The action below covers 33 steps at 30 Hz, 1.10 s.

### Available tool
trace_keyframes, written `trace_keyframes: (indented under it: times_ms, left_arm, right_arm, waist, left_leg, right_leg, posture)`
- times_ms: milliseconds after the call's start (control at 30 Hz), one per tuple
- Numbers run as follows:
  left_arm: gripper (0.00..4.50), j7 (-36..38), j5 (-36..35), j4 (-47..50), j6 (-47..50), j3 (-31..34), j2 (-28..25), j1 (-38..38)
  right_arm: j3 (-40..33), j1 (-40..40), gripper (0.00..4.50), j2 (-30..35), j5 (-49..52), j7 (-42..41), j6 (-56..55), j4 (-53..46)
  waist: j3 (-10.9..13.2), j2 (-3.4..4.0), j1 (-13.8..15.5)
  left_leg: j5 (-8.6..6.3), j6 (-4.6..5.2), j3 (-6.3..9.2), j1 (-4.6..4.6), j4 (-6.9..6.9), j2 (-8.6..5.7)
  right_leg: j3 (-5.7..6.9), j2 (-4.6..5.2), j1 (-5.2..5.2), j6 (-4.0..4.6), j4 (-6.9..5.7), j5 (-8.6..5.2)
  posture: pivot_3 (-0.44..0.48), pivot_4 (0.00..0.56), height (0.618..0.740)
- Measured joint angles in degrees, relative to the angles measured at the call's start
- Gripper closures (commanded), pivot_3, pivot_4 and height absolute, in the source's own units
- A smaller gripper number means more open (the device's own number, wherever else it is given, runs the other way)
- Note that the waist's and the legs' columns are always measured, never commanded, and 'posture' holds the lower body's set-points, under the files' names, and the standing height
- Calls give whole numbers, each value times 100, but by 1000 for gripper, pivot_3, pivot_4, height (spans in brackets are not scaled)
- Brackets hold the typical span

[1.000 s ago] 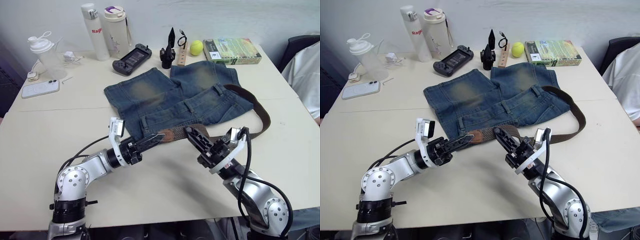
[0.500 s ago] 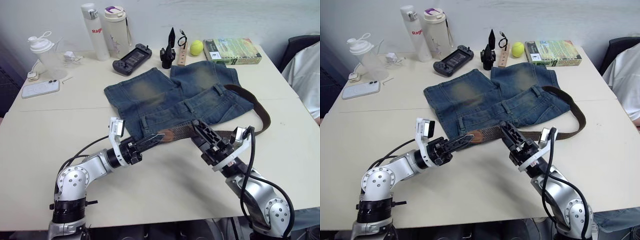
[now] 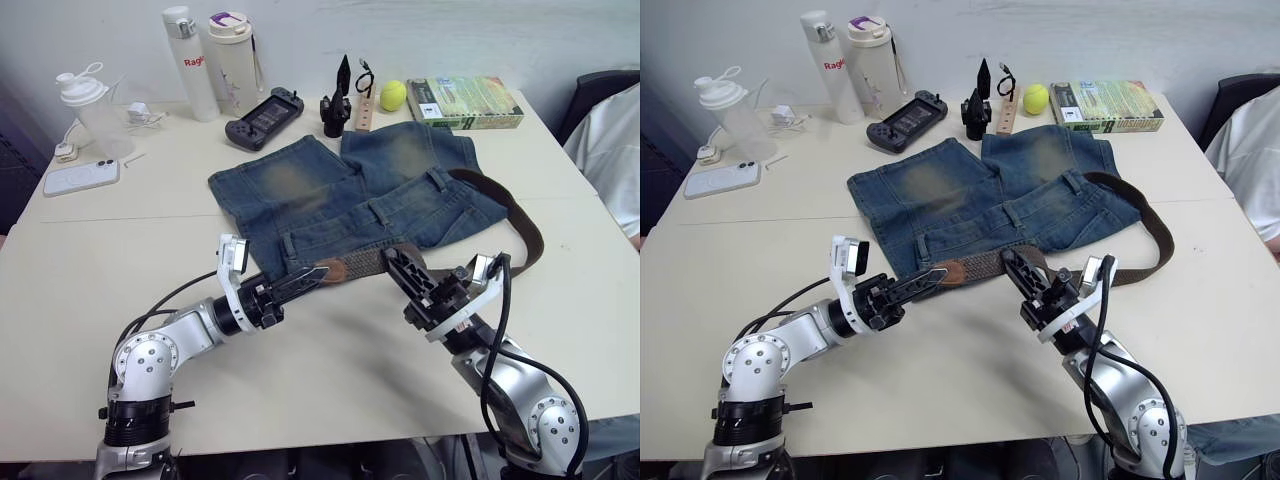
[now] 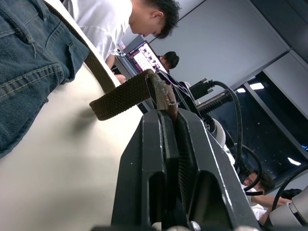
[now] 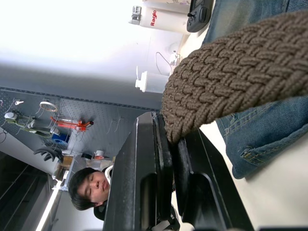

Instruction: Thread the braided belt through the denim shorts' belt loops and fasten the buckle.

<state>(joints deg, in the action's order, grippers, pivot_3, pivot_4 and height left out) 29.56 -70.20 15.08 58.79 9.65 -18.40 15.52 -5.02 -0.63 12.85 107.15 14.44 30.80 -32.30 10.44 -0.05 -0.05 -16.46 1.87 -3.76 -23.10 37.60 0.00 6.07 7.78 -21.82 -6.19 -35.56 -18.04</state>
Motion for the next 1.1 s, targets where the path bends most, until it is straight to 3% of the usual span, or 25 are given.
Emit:
trace_keyframes:
  times_ms: [167,300,567,667,800,867,1100]
  left_arm:
    - [2651,85,103,26,-77,-137,-62,0]
    - [953,521,729,295,-312,-514,-619,-1]
    - [953,2421,1745,368,-1091,-647,-2340,-96]
    - [953,2998,2508,-365,-1770,-884,-2560,638]
    - [953,3308,3597,-1615,-2777,-1441,-2163,1926]
    - [953,3299,4362,-2364,-3476,-1915,-1614,2496]
    - [953,2667,5991,-3335,-4874,-2966,-328,2764]
  right_arm:
    - [-23,30,4500,0,5,5,-101,0]
    - [-138,27,4500,89,38,2,-169,1]
    - [-1042,-5,4500,946,302,-276,-149,187]
    - [-1364,-28,4500,1250,376,-418,-57,419]
    - [-1475,-30,4500,1391,389,-576,61,589]
    - [-1563,-1,4500,1412,383,-652,70,708]
    - [-1601,36,4500,1413,334,-794,73,789]
  waist:
    - [0,0,1]
    - [1,1,-1]
    - [6,8,1]
    - [8,12,103]
    - [8,12,171]
    - [9,10,188]
    - [15,-2,150]
  left_leg:
    - [0,0,0,0,0,0]
    - [0,0,-2,0,-4,0]
    - [-2,-4,-3,0,-20,4]
    - [-2,-2,-3,-1,-21,-6]
    - [-6,16,-11,-6,-22,-18]
    - [-3,29,-13,-11,-18,-24]
    - [-12,53,-38,-14,-11,-29]
  right_leg:
    - [1,0,0,0,1,0]
    - [0,-2,0,0,3,0]
    - [5,29,-6,5,34,-3]
    - [14,33,-6,3,39,-1]
    - [15,23,0,-11,41,7]
    - [23,21,9,-29,47,17]
    - [67,24,10,-50,62,28]
  posture:
    - [0,150,720]
    - [0,150,720]
    - [0,150,720]
    - [0,150,720]
    - [0,150,720]
    - [0,150,720]
    - [0,150,720]
